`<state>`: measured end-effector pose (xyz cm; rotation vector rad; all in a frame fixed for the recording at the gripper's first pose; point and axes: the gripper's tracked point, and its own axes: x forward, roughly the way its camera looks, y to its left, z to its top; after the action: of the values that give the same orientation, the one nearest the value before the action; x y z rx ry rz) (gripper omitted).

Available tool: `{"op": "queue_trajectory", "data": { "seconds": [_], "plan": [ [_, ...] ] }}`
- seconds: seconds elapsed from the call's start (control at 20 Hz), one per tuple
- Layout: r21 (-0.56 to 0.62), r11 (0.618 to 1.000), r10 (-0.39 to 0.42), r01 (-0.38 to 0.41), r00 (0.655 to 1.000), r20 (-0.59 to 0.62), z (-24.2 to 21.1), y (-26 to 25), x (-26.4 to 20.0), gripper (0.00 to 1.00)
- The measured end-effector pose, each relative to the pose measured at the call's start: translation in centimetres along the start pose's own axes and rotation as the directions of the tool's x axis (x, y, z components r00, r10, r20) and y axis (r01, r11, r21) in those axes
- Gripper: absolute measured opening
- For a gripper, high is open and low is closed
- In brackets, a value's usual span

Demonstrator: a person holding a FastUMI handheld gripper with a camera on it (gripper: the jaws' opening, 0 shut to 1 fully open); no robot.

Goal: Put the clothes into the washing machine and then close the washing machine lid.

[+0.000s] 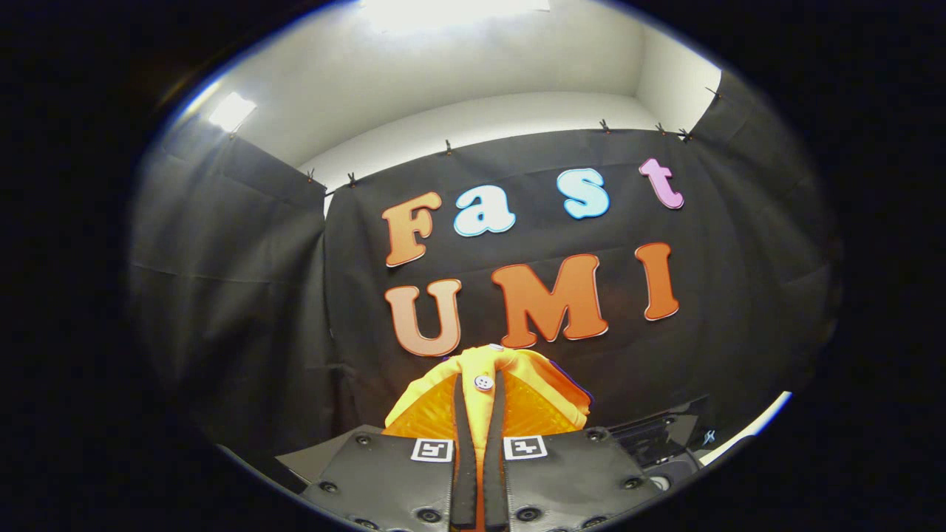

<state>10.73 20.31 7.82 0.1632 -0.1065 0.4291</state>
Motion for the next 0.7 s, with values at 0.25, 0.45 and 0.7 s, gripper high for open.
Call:
{"op": "queue_trajectory", "data": {
  "seconds": [0.25, 0.45, 0.7],
  "plan": [
    [-0.015, 0.998, -0.062, 0.062, 0.998, -0.015, -1.5, -9.4, -1.4, 0.11],
    [-0.001, 0.998, -0.068, 0.068, 0.995, -0.077, -5.1, -15.3, -2.3, 0.11],
    [0.019, 0.999, -0.038, 0.041, 0.990, -0.139, -9.6, -19.9, -2.5, 0.11]
  ]
}}
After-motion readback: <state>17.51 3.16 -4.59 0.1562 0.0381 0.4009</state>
